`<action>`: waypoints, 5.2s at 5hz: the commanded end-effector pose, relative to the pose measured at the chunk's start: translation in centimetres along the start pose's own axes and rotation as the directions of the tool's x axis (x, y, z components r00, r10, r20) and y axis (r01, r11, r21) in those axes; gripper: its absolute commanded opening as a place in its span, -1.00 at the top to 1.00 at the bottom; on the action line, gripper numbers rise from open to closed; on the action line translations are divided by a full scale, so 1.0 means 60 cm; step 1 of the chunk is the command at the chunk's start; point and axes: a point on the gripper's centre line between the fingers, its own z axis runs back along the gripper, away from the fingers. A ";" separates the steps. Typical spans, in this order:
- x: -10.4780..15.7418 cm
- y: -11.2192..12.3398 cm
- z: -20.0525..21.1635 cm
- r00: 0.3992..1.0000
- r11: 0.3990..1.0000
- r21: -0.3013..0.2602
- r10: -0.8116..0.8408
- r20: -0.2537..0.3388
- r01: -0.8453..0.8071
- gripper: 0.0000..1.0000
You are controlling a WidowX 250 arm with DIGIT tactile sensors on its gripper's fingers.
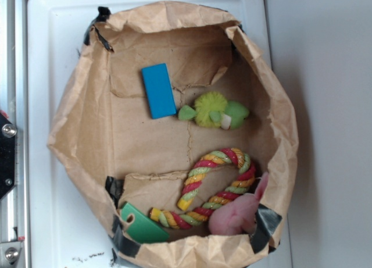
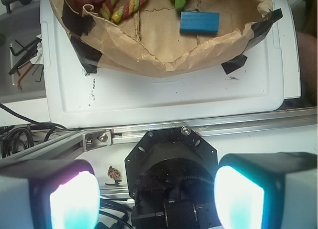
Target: Grab the blue block.
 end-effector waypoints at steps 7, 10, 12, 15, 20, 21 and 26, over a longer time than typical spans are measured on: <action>0.258 0.024 -0.113 0.758 0.774 -0.104 0.633 0.157 -0.624 -1.00; 0.267 0.071 -0.160 0.478 0.498 -0.130 0.864 0.154 -0.857 -1.00; 0.272 0.095 -0.178 0.410 0.426 -0.108 0.901 0.144 -0.898 -1.00; 0.272 0.095 -0.178 0.410 0.426 -0.108 0.901 0.144 -0.898 -1.00; 0.272 0.120 -0.229 0.110 0.112 -0.007 0.985 0.132 -0.994 -1.00; 0.271 0.131 -0.231 0.062 0.064 -0.011 0.989 0.134 -0.998 -1.00; 0.230 0.153 -0.280 -0.028 -0.020 -0.155 0.998 0.047 -0.988 -1.00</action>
